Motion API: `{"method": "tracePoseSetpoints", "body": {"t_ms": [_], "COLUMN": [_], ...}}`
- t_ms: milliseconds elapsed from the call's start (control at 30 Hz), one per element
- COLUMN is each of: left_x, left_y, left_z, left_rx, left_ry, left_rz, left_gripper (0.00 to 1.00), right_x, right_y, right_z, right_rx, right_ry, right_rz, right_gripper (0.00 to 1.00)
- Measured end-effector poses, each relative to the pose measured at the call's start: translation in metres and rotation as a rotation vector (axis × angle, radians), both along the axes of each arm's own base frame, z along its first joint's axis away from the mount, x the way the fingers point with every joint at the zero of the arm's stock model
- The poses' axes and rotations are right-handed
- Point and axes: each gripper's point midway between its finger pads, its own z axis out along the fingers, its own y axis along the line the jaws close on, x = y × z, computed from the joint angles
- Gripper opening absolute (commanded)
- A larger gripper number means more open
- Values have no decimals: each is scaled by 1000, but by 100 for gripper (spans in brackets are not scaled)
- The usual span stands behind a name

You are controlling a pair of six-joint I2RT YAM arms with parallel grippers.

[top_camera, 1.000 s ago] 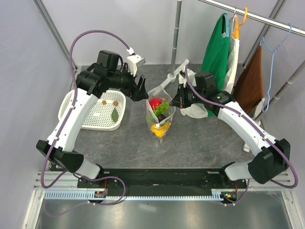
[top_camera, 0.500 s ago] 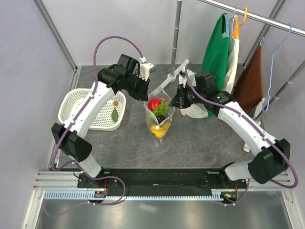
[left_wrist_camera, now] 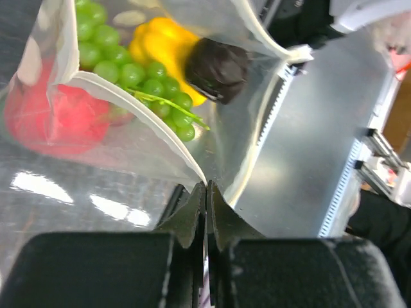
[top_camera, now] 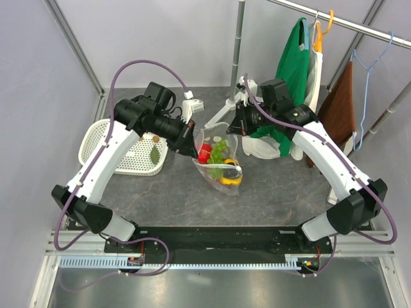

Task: Place the food in the zip-top bag and seal the zipper
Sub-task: Adjust the zipper food storage bag at the center of the board.

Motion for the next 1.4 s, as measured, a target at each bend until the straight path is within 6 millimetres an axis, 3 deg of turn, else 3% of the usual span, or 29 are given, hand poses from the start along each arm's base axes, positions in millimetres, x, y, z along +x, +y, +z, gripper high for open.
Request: {"method": "tracePoseSetpoints", "body": {"t_ms": [100,200,233,267,333,400,567,700,833,933,1100,1233,1367,1400], "left_x": [-15,-20,-20,-20,-19,-17,-33,-45,-38,-33,-26,-32,-34,-32], "left_y": [0,-7,-9,-10,-9,-3,12,13,10,5,-4,-10,-14,-14], "left_z": [2,0,0,0,1,10,49,54,29,3,-20,-40,-50,-51], "left_rx": [-51,-100,-115,-133,-156,-176,-237,-238,-203,-160,-120,-94,-65,-58], "left_ry": [49,97,102,95,40,-75,-470,-682,-819,-833,-856,-873,-874,-880], "left_rz": [-22,-40,-47,-52,-59,-78,-215,-351,-468,-533,-590,-636,-656,-652], "left_gripper": [17,52,75,85,98,98,92,88,82,81,79,66,33,15], "right_x": [4,3,2,1,0,-2,-1,-4,-13,-17,-17,-18,-22,-23], "right_y": [5,17,22,28,39,47,65,80,100,110,118,123,131,133], "right_z": [-16,-45,-54,-63,-75,-82,-72,-53,-45,-46,-46,-45,-43,-43], "right_rx": [-26,-59,-70,-77,-84,-86,-51,-4,30,40,47,52,56,58], "right_ry": [18,64,77,84,91,94,63,27,22,32,44,48,48,49], "right_rz": [32,94,120,147,193,226,282,318,364,384,384,389,403,407], "right_gripper": [0,0,0,0,0,0,0,0,0,0,0,0,0,0]}}
